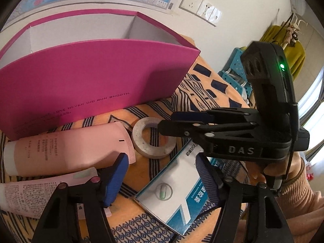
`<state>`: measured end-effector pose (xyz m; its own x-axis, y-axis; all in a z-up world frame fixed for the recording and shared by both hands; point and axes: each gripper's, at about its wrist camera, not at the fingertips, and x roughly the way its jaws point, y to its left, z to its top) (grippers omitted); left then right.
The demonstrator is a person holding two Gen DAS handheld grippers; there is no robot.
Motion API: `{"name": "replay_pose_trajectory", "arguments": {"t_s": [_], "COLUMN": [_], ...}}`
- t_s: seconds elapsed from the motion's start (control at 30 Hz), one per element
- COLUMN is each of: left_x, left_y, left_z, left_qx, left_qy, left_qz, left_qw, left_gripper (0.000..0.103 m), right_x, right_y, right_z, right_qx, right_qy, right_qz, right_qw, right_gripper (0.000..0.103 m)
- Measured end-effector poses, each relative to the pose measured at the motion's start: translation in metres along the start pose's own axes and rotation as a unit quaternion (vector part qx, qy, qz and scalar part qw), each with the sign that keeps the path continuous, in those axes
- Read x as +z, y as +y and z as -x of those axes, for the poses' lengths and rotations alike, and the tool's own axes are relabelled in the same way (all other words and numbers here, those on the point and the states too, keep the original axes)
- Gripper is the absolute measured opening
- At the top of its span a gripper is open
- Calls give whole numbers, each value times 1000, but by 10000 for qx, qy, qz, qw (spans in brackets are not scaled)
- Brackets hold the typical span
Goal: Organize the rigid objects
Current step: 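Move the left tool to the white tape roll and grasp it, then carry the tape roll into the magenta box and open the left tool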
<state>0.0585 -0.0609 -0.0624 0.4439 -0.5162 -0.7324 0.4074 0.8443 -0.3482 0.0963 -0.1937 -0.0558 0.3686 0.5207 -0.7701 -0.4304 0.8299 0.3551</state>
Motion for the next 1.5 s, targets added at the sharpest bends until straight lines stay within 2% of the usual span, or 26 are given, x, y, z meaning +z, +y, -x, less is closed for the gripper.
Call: {"name": "replay_pose_trajectory", "arguments": {"t_s": [0.27, 0.4, 0.43, 0.53, 0.57, 0.77, 1.0, 1.17, 1.33, 1.5], "left_x": [1, 1, 1, 1, 1, 2, 7, 12, 17, 20], "left_y": [0, -2, -2, -2, -3, -1, 1, -6, -8, -5], "left_z": [-2, -4, -5, -6, -7, -4, 2, 13, 19, 26], "left_qx": [2, -8, -34, -73, -65, -89, -219, -351, -220, -214], "left_qy": [39, 84, 83, 106, 106, 78, -18, -207, -307, -352], "left_qz": [-33, -59, -54, -35, -39, -5, 51, -74, -145, -111], "left_qw": [10000, 9999, 9999, 9999, 9999, 9999, 9997, 9991, 9992, 9991], "left_gripper": [66, 60, 58, 58, 58, 49, 35, 33, 27, 26], "right_x": [3, 3, 3, 1, 1, -2, -2, -2, -2, 1], "right_y": [3, 4, 4, 4, 3, 0, -2, 5, 9, 12], "right_z": [-16, -16, -16, -17, -18, -11, 14, 23, 29, 39], "right_qx": [-94, -112, -123, -256, -210, -192, -95, -235, -239, -193], "right_qy": [157, 155, 152, 118, 113, -12, -365, -524, -643, -816], "right_qz": [172, 250, 257, 323, 319, 237, 108, 208, 202, 188], "right_qw": [9997, 9995, 9995, 9991, 9992, 9995, 9992, 9981, 9974, 9963], "right_gripper": [38, 38, 36, 19, 17, 17, 17, 17, 17, 17]}}
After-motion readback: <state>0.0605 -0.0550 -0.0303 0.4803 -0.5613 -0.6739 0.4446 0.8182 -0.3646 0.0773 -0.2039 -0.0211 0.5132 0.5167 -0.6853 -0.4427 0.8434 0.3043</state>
